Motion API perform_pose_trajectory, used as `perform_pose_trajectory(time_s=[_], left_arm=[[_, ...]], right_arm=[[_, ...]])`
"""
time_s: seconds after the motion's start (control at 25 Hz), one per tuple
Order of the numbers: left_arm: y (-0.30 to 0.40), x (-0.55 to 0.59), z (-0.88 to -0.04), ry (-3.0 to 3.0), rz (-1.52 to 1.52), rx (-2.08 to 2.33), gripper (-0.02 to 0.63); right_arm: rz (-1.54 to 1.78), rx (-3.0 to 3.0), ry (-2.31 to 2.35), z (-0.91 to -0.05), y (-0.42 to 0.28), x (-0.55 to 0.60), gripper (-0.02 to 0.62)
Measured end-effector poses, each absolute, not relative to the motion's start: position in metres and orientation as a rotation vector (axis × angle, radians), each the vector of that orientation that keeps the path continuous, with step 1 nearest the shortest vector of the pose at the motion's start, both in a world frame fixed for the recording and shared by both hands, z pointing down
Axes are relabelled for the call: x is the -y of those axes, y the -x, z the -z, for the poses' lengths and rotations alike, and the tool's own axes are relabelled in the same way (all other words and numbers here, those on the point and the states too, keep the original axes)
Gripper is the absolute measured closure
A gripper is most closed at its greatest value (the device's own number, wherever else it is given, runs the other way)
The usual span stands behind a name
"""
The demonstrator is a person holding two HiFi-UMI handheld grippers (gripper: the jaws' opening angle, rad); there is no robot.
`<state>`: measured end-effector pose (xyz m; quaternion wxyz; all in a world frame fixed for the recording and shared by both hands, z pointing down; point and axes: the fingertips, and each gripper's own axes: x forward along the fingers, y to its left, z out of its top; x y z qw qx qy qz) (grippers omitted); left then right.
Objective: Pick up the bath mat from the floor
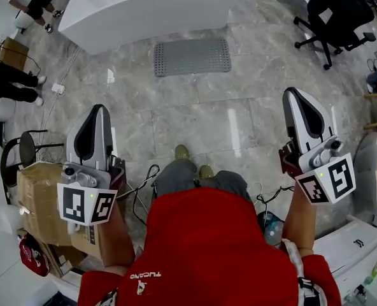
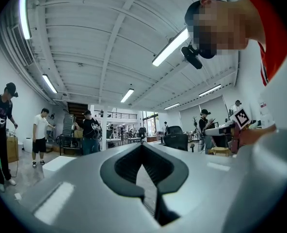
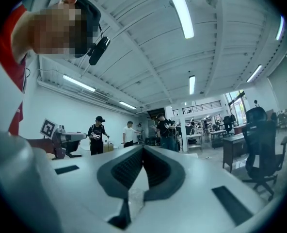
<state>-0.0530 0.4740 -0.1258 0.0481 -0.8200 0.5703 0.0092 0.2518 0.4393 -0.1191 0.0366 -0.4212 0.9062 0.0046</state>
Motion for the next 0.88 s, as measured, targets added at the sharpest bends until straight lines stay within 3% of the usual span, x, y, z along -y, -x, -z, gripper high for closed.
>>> perform_pose_trajectory(time_s=[0.48, 0.88], left_arm=[[0.077, -0.402, 0.109, 2.526, -0.056, -1.7, 0.601], [0.128, -0.28, 0.115, 2.529, -0.029, -1.613, 0.601]], right_arm=[[-0.027, -2.804, 1.31, 0.108, -0.22, -0.379, 0.594], [-0.054, -2.809, 1.315, 0.115, -0.151, -0.264, 0.594]])
